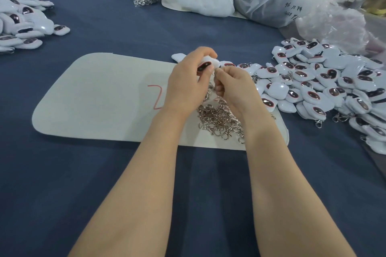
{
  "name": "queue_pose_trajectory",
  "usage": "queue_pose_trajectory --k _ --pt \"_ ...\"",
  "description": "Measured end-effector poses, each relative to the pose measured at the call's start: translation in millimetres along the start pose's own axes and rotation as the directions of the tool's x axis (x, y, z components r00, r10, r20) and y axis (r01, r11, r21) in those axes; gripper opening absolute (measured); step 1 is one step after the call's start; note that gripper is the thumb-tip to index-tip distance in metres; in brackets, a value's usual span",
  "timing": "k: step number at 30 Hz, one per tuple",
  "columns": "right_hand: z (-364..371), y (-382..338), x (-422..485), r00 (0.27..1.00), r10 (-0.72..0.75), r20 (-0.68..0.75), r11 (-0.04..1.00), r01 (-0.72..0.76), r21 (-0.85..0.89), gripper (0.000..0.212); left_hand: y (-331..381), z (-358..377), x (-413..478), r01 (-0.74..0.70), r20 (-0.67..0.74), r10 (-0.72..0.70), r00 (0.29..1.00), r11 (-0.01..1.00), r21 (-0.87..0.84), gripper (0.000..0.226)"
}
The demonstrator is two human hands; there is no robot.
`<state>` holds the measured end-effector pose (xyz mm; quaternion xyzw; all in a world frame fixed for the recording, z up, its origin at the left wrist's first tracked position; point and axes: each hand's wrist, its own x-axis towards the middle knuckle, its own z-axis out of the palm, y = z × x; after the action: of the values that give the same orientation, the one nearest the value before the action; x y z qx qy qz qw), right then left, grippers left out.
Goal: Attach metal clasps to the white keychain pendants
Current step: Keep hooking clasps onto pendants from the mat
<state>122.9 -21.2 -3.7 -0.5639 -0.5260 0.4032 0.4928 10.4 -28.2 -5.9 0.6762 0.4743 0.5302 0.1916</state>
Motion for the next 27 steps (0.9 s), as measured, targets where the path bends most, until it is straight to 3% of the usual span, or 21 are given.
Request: queue_pose_trajectory --k 2,4,7,10,13,15,21,25,27 --pt "6.1 -2.2 -2.4 0.994 -0.074 -0.079 0.997 0.076 0.03 0.018 1.8 -0.8 1.0 0.1 -0.077 -0.108 0.991 0.99 -0.104 0.015" --pt "11.1 -4.0 -3.9 0.98 -0.17 -0.107 0.985 0.171 -0.001 0.017 2.2 -1.8 4.3 0.281 -0.115 -0.336 0.935 0.898 -0.339 0.011" --pt "15.1 -5.0 -6.2 0.964 -0.254 -0.076 0.965 0.247 -0.092 0.016 1.0 -6.2 8.4 0.504 0.103 -0.628 0.771 0.504 -0.701 0.012" --pt "17.9 -4.8 -7.9 0.946 -0.317 -0.064 0.942 0.306 -0.137 0.009 0.9 -11.8 9.0 0.548 0.329 -0.69 0.645 0.118 -0.828 0.017" --pt "19.2 -4.6 -8.3 0.941 -0.331 -0.073 0.936 0.317 -0.156 0.008 -0.1 -14.3 8.7 0.559 0.432 -0.675 0.597 -0.036 -0.828 0.009" --pt "17.6 -3.9 -7.3 0.948 -0.31 -0.069 0.938 0.293 -0.187 0.008 0.1 -13.3 8.1 0.585 0.424 -0.684 0.594 0.004 -0.811 0.009" --pt "11.3 -4.6 -3.9 0.974 -0.221 -0.053 0.954 0.204 -0.221 0.008 0.2 -8.8 7.3 0.547 0.2 -0.646 0.737 0.396 -0.738 0.005" --pt "8.9 -4.8 -2.8 0.986 -0.151 -0.068 0.972 0.136 -0.194 0.01 -0.5 -4.8 5.7 0.403 0.013 -0.459 0.889 0.766 -0.501 0.013" --pt "6.8 -5.3 -1.8 0.991 -0.118 -0.069 0.978 0.104 -0.182 0.01 0.5 -3.6 4.6 0.286 -0.027 -0.314 0.949 0.893 -0.348 0.016"
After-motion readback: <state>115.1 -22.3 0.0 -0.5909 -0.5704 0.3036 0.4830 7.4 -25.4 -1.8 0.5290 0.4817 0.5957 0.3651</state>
